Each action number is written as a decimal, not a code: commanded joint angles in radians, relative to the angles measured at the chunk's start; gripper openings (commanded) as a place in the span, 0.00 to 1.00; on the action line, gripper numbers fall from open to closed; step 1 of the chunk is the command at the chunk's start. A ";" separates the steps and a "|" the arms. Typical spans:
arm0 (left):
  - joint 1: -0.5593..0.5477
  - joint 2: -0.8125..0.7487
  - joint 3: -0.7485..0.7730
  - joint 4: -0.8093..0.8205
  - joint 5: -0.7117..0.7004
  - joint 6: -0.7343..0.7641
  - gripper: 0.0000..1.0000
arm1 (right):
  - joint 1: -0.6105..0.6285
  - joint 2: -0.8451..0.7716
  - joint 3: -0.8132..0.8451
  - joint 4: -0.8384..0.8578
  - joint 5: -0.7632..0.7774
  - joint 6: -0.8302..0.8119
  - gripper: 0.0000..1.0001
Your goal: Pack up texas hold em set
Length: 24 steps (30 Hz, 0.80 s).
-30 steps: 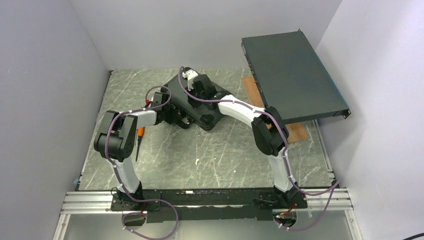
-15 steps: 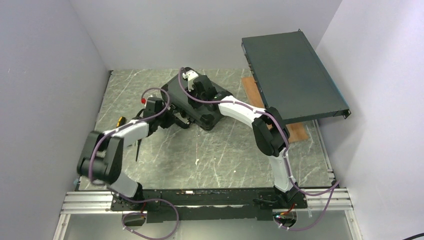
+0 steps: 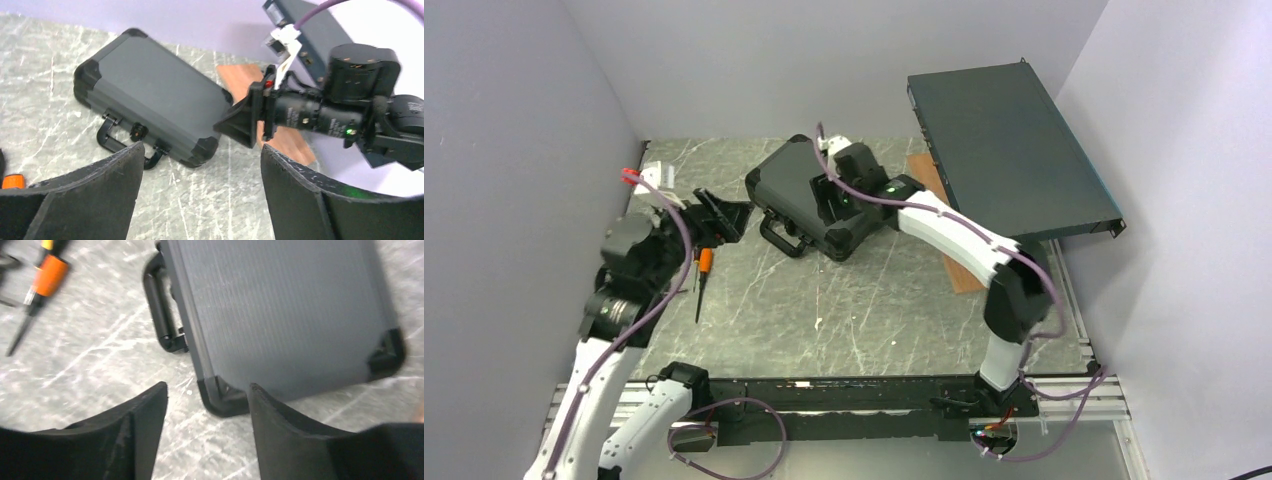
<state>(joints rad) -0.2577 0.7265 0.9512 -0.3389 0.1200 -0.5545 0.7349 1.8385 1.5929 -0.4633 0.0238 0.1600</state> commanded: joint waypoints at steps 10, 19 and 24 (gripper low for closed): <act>0.000 -0.120 0.261 -0.236 0.054 0.144 0.96 | 0.004 -0.578 0.115 -0.264 0.116 0.014 1.00; 0.000 -0.175 0.318 -0.241 0.008 0.166 0.98 | 0.005 -0.948 0.030 -0.232 0.308 0.033 1.00; 0.000 -0.187 0.318 -0.238 -0.001 0.171 0.99 | 0.004 -1.054 -0.005 -0.221 0.436 0.044 1.00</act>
<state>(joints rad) -0.2577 0.5457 1.2480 -0.5751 0.1394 -0.4046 0.7383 0.8158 1.6352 -0.6933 0.3313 0.1898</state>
